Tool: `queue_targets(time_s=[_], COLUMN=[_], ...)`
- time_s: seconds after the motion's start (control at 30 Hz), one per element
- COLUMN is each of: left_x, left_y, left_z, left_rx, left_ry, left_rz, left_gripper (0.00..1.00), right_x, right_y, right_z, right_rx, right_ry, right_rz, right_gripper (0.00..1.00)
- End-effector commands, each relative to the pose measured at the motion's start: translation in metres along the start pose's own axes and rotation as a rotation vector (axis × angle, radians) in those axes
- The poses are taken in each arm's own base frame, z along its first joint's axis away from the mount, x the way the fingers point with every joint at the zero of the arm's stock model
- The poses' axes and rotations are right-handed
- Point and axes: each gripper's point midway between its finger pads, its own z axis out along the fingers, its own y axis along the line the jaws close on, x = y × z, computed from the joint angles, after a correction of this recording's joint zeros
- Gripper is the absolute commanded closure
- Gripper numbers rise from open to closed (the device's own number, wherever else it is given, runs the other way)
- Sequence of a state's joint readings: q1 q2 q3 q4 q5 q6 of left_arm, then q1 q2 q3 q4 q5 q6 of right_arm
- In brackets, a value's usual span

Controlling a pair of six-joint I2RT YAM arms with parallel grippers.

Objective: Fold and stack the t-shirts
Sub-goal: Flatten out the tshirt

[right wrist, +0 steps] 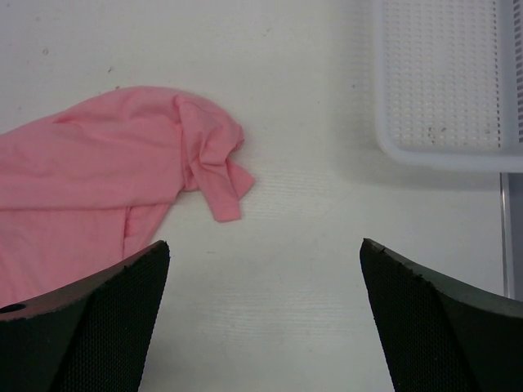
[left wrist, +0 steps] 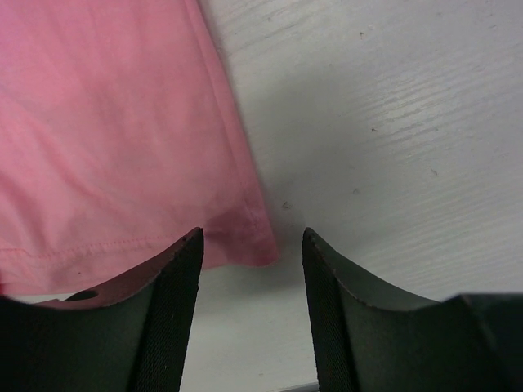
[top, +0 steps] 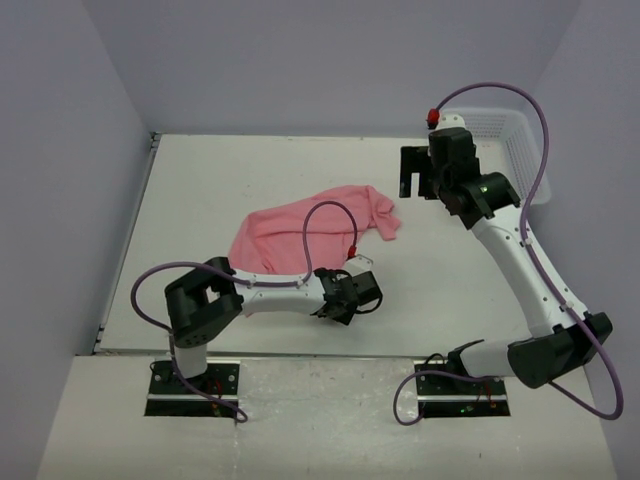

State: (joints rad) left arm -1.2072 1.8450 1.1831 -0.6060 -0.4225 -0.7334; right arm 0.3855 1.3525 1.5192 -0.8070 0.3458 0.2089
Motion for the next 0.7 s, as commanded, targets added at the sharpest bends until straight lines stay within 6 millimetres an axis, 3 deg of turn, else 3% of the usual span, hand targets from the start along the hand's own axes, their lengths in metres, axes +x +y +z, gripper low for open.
queue_targets(time_s=[0.0,0.1,0.2,0.23,0.4,0.5,0.6,0.67], left_x=[-0.002,0.005,0.008,0.008,0.008,0.006,-0.004,-0.012], left_y=[-0.012,-0.013,-0.011,-0.010,-0.002,0.012,0.035,0.054], left_z=[0.006,0.012,0.016,0.016,0.014,0.007,-0.019,-0.051], left_rx=[0.029,0.035,0.025,0.021,0.001,-0.051,-0.110,-0.129], left_ry=[-0.004,0.015,0.023,0.020,0.018,-0.001,-0.048,-0.092], left_rz=[-0.026,-0.024,-0.025,-0.027,-0.043,-0.060,-0.103,-0.160], left_gripper=[0.48,0.53,0.74,0.85,1.00,1.00,1.00,1.00], right_x=[-0.010,-0.011,-0.012,-0.012,-0.011,-0.005,0.006,0.019], right_y=[-0.005,-0.004,-0.005,-0.005,-0.005,-0.003,0.006,0.014], right_z=[-0.011,-0.013,-0.013,-0.012,-0.010,-0.003,0.009,0.027], right_rx=[0.002,-0.003,-0.004,-0.003,-0.002,0.000,-0.027,-0.041], right_ry=[-0.050,-0.053,-0.059,-0.056,-0.050,-0.027,0.017,0.078], right_rz=[0.034,0.034,0.037,0.033,0.030,0.024,0.030,0.034], right_gripper=[0.01,0.01,0.01,0.01,0.01,0.01,0.01,0.01])
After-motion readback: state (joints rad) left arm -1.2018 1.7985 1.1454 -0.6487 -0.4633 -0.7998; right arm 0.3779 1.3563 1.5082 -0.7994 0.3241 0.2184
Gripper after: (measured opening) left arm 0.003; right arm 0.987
